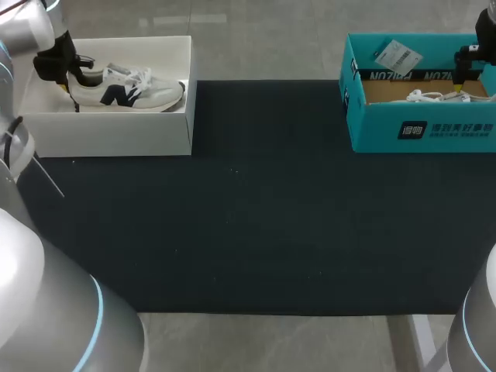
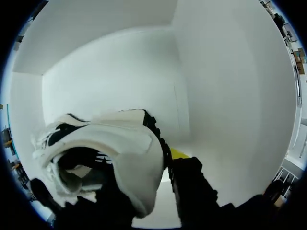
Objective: Take the shoe out of the shoebox, open the shoe tongue, remove and reinsert the insole, then place the shoe into the shoebox
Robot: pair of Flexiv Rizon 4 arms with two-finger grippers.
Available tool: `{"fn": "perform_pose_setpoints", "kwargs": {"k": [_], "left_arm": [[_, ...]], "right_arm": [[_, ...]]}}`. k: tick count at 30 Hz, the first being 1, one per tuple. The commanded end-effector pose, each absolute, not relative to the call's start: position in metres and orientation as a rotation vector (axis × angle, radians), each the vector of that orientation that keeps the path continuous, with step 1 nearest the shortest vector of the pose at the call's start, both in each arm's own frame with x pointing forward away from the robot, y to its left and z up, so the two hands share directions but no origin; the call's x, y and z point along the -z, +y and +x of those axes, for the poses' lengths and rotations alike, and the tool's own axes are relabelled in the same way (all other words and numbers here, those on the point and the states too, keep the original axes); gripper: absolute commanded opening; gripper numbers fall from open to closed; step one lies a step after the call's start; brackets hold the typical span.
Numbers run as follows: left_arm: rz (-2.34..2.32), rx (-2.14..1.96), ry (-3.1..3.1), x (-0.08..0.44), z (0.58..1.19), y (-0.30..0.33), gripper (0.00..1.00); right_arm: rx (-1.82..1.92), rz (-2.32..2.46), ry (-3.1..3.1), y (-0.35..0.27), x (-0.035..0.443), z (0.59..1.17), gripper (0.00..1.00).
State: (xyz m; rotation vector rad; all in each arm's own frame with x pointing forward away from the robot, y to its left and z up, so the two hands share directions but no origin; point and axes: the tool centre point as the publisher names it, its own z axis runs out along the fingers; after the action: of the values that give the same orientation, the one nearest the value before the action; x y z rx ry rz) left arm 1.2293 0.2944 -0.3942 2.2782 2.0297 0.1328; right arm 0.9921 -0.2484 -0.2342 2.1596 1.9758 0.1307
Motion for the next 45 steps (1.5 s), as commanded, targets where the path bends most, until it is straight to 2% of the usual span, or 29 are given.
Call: {"fn": "perform_pose_setpoints", "kwargs": {"k": [1, 7, 15, 20, 31, 45], "left_arm": [[2.399, 0.106, 2.108, 0.395, 1.240, 0.299, 0.00], [2.394, 0.111, 2.093, 0.380, 1.236, 0.299, 0.00], [2.387, 0.091, 2.070, 0.328, 1.222, 0.293, 0.00], [2.385, -0.002, 2.067, 0.289, 1.208, 0.288, 0.00], [2.346, -0.228, 1.985, 0.237, 1.176, 0.275, 0.00], [2.346, -0.228, 1.985, 0.237, 1.176, 0.275, 0.00]], "right_arm": [[-0.133, 2.159, 1.973, -0.248, 0.234, 0.991, 1.00], [-0.133, 2.159, 1.973, -0.248, 0.234, 0.991, 1.00], [-0.133, 2.159, 1.973, -0.248, 0.234, 0.991, 1.00], [-0.133, 2.159, 1.973, -0.248, 0.234, 0.991, 1.00], [-0.133, 2.159, 1.973, -0.248, 0.234, 0.991, 1.00], [-0.133, 2.159, 1.973, -0.248, 0.234, 0.991, 1.00]]}}
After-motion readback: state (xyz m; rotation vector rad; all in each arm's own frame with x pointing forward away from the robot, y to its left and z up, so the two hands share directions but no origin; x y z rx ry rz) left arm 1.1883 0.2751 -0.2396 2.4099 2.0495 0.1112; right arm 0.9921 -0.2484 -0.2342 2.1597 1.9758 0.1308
